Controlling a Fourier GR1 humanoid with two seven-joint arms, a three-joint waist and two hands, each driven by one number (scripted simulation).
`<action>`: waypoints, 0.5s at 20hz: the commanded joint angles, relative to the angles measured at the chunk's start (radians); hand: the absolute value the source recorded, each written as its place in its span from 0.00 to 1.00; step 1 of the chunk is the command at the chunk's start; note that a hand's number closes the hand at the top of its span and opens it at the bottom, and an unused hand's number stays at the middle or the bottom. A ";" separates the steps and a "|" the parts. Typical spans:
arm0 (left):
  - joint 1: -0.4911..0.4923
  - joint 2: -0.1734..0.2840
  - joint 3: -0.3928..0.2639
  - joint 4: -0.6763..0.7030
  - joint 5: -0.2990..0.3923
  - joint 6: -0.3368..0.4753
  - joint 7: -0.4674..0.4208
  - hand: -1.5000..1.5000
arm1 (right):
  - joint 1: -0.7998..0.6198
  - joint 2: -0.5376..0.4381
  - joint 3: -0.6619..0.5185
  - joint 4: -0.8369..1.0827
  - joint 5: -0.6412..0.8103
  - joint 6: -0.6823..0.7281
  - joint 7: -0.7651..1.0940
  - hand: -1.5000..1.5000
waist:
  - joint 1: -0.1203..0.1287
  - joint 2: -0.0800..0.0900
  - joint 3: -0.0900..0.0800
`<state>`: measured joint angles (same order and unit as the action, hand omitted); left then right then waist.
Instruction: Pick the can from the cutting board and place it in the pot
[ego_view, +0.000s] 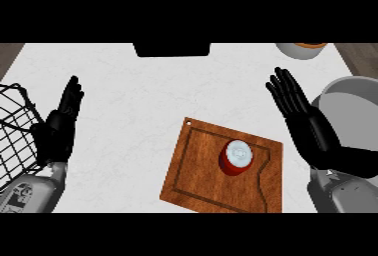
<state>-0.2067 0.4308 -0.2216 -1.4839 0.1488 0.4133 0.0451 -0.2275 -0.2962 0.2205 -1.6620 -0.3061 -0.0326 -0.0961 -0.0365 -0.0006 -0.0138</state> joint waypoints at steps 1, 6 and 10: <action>-0.033 -0.046 0.022 0.029 -0.003 -0.020 -0.043 0.50 | -0.043 -0.050 -0.066 -0.001 -0.056 0.103 0.021 1.00 | 0.033 0.001 0.014; -0.099 -0.039 0.103 -0.052 0.113 -0.065 -0.075 0.50 | -0.181 -0.259 -0.199 0.108 -0.339 0.517 -0.014 1.00 | 0.058 0.013 0.016; -0.068 -0.092 0.073 -0.061 0.151 -0.094 -0.066 0.50 | -0.106 -0.365 -0.198 0.292 0.151 0.352 -0.270 0.00 | 0.056 0.013 0.016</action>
<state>-0.2723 0.3757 -0.1510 -1.5265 0.2586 0.3457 -0.0067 -0.3547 -0.5996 0.0478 -1.5104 -0.2963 0.2796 -0.1932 0.0064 0.0066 -0.0034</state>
